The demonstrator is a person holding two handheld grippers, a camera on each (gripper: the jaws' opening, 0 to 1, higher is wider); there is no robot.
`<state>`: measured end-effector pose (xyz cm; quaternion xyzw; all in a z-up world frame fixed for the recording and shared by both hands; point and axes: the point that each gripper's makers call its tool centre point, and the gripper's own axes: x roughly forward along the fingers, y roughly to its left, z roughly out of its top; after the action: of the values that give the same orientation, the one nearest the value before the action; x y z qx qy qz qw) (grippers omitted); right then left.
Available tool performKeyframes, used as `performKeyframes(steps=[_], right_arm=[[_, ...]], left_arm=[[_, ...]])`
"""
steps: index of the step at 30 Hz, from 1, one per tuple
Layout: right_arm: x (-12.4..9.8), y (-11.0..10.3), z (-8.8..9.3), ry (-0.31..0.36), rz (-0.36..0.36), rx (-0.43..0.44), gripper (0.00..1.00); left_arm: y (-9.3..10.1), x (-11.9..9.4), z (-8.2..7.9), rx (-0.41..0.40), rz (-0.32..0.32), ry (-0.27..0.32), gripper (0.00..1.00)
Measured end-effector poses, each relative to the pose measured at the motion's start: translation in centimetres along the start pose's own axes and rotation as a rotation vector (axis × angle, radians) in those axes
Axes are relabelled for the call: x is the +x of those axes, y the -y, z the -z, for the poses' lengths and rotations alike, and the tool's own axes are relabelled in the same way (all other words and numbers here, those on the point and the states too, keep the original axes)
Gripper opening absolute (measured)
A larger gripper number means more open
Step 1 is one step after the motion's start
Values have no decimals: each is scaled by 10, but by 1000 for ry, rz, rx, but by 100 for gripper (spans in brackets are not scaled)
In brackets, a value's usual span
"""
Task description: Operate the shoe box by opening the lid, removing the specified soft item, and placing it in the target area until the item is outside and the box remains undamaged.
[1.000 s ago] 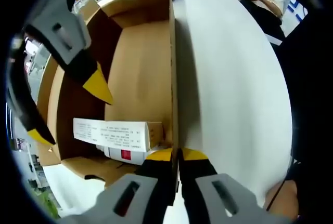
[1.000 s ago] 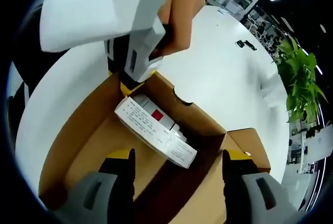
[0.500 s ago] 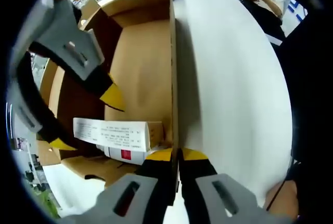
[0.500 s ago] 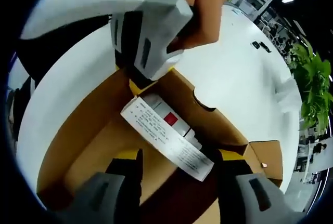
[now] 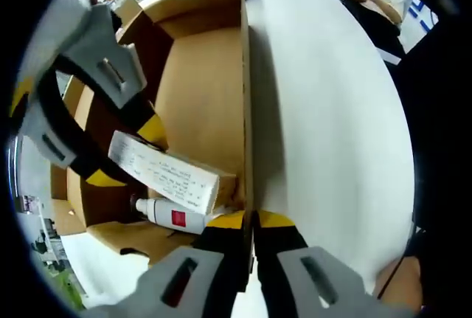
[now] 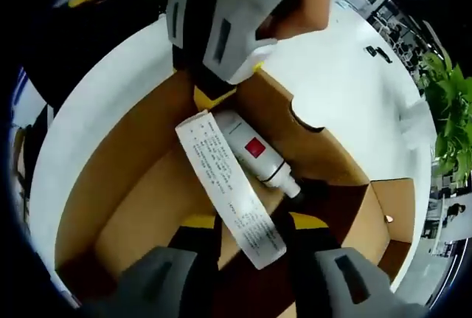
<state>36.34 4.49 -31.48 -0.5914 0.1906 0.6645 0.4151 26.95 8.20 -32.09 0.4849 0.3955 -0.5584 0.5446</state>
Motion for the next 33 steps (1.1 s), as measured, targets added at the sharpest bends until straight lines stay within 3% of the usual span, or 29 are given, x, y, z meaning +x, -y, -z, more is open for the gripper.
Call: performKeyframes(steps=[9, 19, 23, 25, 33], right_arm=[[-1, -11, 7, -8, -17, 36, 28], [-11, -36, 28, -63, -14, 137, 21], [-13, -39, 32, -64, 6, 207, 21], [-13, -37, 34, -57, 28, 288, 21], [-15, -41, 38, -50, 21, 390, 21]], left_arm=[[0, 0, -1, 0, -1, -3, 3], [-4, 1, -1, -1, -7, -13, 3], [-5, 1, -2, -1, -5, -11, 3], [-5, 1, -2, -3, -6, -13, 3], [-5, 0, -2, -2, -6, -4, 3]])
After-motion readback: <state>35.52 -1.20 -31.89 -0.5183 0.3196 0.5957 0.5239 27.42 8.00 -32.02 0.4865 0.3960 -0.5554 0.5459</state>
